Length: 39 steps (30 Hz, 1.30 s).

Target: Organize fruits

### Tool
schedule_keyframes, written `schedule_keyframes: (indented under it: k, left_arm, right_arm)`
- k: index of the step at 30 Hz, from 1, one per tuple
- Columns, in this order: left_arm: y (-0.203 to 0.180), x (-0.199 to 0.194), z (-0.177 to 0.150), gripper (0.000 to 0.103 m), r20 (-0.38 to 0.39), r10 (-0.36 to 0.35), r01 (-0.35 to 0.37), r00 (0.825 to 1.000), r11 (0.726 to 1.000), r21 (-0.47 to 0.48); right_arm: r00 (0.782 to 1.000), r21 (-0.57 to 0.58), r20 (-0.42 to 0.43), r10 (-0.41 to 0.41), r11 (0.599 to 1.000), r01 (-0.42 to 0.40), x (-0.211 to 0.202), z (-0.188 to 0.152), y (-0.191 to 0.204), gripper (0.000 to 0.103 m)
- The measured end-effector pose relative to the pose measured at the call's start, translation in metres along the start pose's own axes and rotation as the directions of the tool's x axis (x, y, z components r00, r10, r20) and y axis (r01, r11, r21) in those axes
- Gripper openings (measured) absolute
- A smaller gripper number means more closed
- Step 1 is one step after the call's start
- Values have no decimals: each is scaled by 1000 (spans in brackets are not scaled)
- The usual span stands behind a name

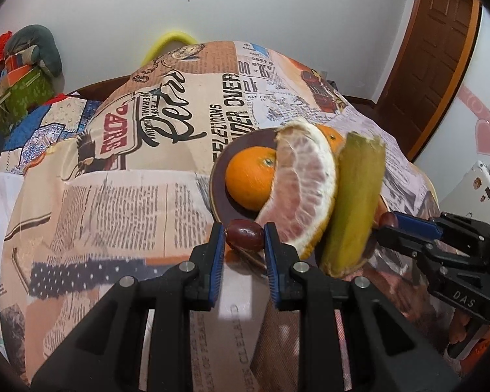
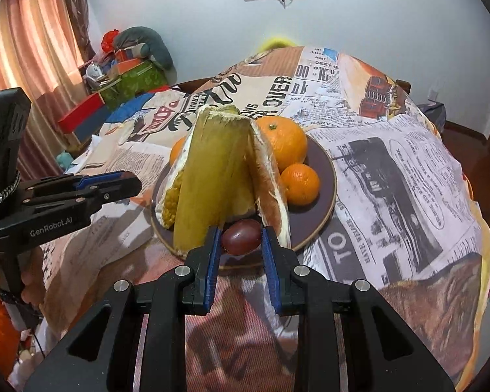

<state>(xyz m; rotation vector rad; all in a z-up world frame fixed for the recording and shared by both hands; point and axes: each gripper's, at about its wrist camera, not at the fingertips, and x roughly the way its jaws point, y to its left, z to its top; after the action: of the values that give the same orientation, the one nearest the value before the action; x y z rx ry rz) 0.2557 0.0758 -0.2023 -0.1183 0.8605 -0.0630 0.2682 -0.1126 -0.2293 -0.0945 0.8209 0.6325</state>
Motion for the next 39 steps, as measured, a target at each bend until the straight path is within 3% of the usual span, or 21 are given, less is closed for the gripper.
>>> schedule_keyframes:
  k: [16,24,31,35,39]
  left_arm:
    - [17,35,15,24,-46,-42,39,998,997,-67]
    - [18,30,16,35,-44,-30,27,999,998,-63]
    - [16,1,20,37,6,-20,21,1000,996,-83]
    - [7,-36,21,37,83,4,2,997,997,-82]
    - [-7,-84,23,37,187,19,-7,982,998,-63]
  right_arm:
    - [1000,-13,-25,4,1000,-4,11,2,-2,24]
    - [999,-11,-33,5,1000,-5,9,2,-2,27]
    - [1000,-13,2,-8,1000,8,-11,5,0,27]
    - [998,-29,62,-22,999,24,-39,11,6,27]
    - [985,-55,163,-49,997,59,-78,21,14,27]
